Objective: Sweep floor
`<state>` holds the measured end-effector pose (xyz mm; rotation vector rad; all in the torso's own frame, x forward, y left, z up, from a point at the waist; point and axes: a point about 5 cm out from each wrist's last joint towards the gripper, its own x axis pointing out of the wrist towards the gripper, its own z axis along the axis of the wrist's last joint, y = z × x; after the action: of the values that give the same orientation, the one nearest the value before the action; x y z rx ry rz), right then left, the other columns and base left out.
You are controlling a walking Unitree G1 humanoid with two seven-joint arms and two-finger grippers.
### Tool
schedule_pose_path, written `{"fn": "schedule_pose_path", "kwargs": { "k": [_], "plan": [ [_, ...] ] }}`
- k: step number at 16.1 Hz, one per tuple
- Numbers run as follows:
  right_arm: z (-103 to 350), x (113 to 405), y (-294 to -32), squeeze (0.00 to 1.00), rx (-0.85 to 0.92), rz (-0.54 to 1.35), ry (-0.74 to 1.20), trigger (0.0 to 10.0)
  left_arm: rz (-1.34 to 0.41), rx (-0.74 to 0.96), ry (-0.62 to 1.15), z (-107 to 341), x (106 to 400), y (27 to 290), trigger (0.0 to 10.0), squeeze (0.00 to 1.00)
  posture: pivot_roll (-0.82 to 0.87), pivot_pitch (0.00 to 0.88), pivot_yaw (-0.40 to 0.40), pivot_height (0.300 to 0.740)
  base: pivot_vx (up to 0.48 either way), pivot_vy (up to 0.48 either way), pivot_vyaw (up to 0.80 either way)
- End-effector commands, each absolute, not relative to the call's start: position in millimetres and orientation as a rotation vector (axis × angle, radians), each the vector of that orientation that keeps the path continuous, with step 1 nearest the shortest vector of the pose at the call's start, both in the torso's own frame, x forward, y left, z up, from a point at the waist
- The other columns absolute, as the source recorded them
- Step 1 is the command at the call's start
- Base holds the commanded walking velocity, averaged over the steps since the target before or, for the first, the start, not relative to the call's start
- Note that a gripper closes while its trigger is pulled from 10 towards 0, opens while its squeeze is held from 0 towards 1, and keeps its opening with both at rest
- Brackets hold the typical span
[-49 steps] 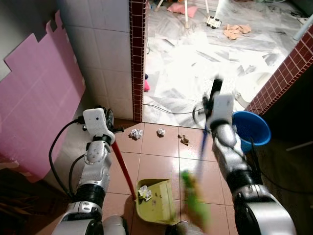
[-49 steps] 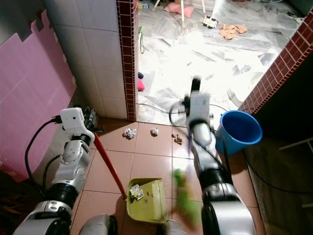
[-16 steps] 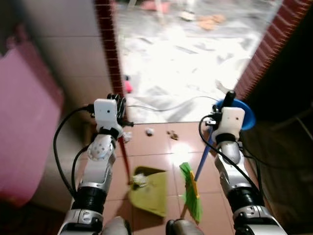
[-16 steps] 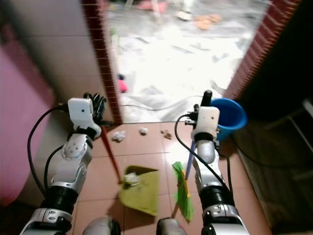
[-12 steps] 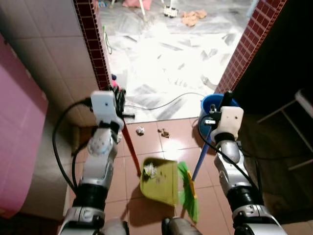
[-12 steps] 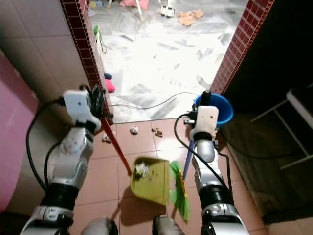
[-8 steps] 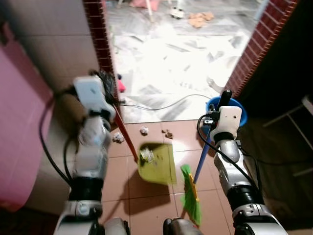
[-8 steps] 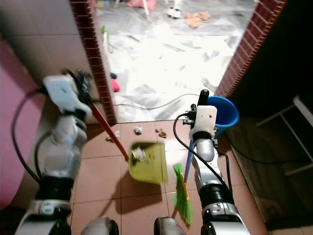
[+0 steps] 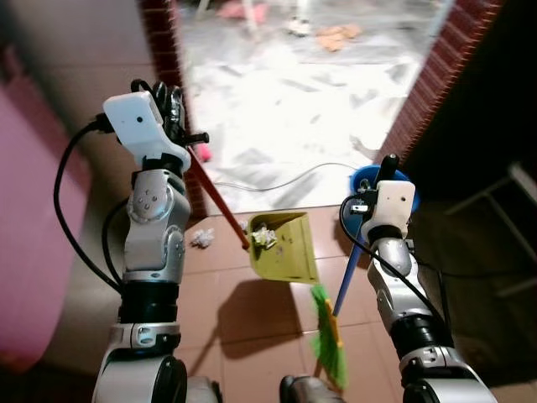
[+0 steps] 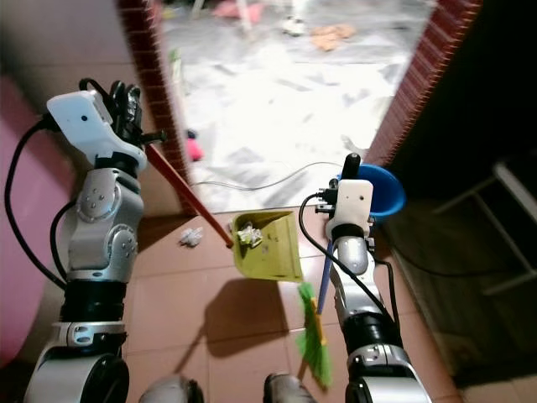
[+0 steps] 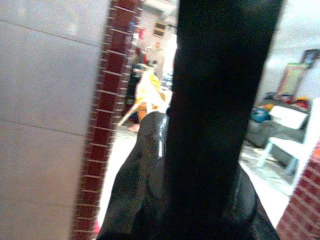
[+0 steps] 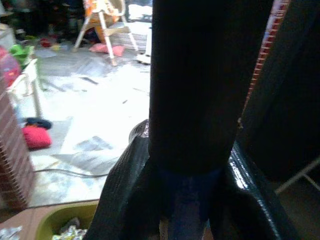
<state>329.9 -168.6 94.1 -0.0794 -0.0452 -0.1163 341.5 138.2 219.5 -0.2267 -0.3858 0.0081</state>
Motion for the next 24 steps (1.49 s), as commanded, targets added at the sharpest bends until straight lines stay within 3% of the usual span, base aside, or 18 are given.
{"fn": "schedule_pose_path", "kwargs": {
  "k": [1, 7, 17, 24],
  "plan": [
    [95.5, 331.2, -171.9, 0.0, -0.094, -0.128, -0.042, 10.0, -0.022, -0.257, -0.476, 243.2, 339.2, 131.8, 10.0, 0.0, -0.01, 0.058, -0.027, 0.74, 0.368, 0.0, -0.8],
    [95.0, 331.6, -170.5, 0.0, -0.091, -0.126, -0.037, 10.0, -0.036, -0.269, -0.496, 253.6, 339.0, 128.9, 10.0, 0.0, -0.01, 0.058, -0.023, 0.74, 0.48, 0.0, -0.7],
    [94.6, 333.2, -168.2, 0.0, -0.09, -0.11, -0.033, 10.0, 0.046, -0.294, -0.58, 283.0, 340.8, 137.9, 10.0, 0.0, -0.01, 0.052, -0.023, 0.74, 0.473, 0.0, 0.0],
    [94.8, 334.7, -166.6, 0.0, -0.09, -0.104, -0.031, 10.0, 0.057, -0.266, -0.556, 277.1, 343.1, 133.3, 10.0, 0.0, -0.01, 0.052, -0.021, 0.74, 0.477, 0.0, 0.0]
  ]
}}
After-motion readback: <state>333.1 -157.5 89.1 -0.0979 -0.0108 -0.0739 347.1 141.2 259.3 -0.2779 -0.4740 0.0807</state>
